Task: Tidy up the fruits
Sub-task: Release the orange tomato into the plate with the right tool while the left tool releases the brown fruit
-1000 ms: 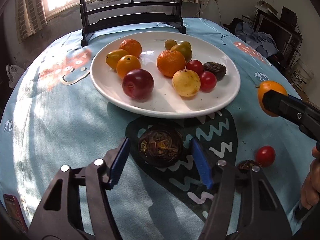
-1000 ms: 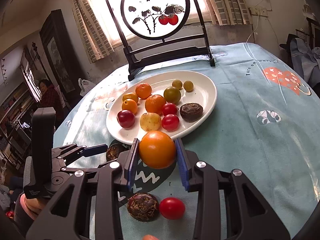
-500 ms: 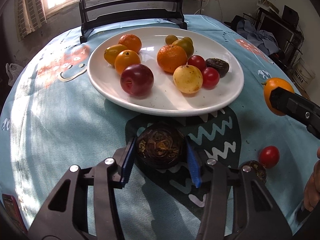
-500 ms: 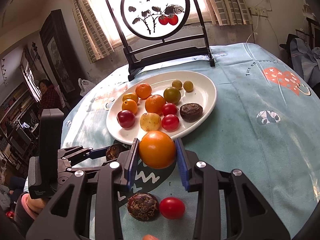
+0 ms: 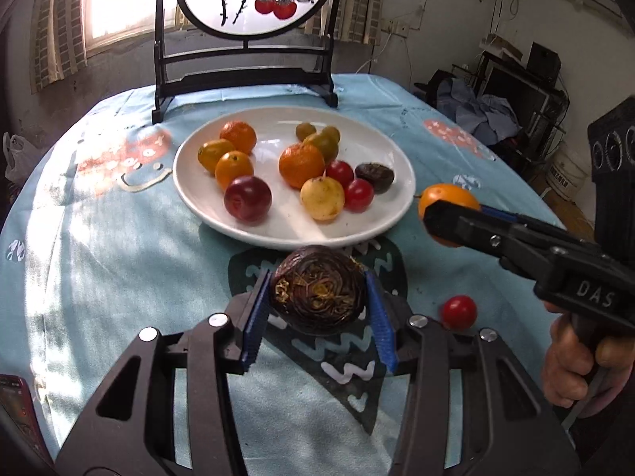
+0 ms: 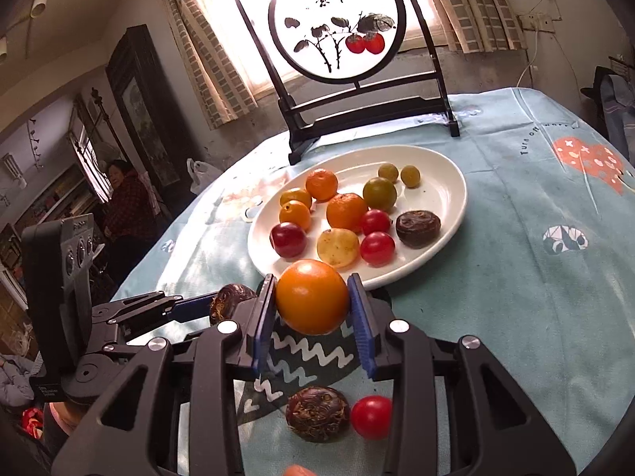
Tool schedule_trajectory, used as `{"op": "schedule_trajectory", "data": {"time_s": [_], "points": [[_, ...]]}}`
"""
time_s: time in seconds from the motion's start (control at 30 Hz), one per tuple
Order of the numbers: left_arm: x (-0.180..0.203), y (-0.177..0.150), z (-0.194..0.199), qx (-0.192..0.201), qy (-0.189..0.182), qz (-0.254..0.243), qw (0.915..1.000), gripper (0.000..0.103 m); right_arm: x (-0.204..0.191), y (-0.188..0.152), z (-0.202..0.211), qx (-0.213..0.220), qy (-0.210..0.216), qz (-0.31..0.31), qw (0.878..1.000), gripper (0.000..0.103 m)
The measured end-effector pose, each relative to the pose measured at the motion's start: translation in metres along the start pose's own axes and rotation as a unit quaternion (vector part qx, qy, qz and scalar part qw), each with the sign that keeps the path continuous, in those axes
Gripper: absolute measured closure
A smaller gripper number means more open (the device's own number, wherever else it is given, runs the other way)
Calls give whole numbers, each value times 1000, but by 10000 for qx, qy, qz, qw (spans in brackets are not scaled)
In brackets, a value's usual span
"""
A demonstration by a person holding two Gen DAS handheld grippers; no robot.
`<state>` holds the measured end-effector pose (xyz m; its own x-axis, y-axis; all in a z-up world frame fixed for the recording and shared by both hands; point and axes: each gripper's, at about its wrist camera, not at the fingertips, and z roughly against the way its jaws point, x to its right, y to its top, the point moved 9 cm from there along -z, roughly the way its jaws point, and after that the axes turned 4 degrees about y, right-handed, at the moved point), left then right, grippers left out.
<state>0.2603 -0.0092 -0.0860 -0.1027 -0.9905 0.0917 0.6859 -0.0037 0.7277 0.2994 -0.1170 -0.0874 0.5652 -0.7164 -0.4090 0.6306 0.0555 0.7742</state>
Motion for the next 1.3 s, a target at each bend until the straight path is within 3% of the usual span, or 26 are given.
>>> {"op": "schedule_trajectory", "data": {"time_s": [0.23, 0.57, 0.7, 0.77, 0.97, 1.07, 1.3], "points": [[-12, 44, -17, 255, 235, 266, 9990, 56, 20, 29, -7, 321, -317, -117, 9989, 67], [-34, 81, -63, 150, 594, 412, 9973, 56, 49, 57, -52, 103, -678, -59, 9976, 67], [-39, 83, -70, 95, 679, 414, 9968, 53, 52, 59, -65, -35, -720, 44, 9974, 66], [-42, 83, -64, 203, 831, 397, 9955, 29, 52, 57, -67, -96, -778, 70, 9969, 60], [-36, 82, -33, 490, 753, 379, 9952, 21, 44, 54, -54, -103, -748, 146, 9970, 60], [-33, 69, -25, 485, 778, 369, 9951, 16, 38, 47, -46, -137, -682, 171, 9974, 60], [-26, 26, -16, 255, 724, 299, 9966, 15, 28, 4, -20, -502, -395, 35, 9980, 60]]}}
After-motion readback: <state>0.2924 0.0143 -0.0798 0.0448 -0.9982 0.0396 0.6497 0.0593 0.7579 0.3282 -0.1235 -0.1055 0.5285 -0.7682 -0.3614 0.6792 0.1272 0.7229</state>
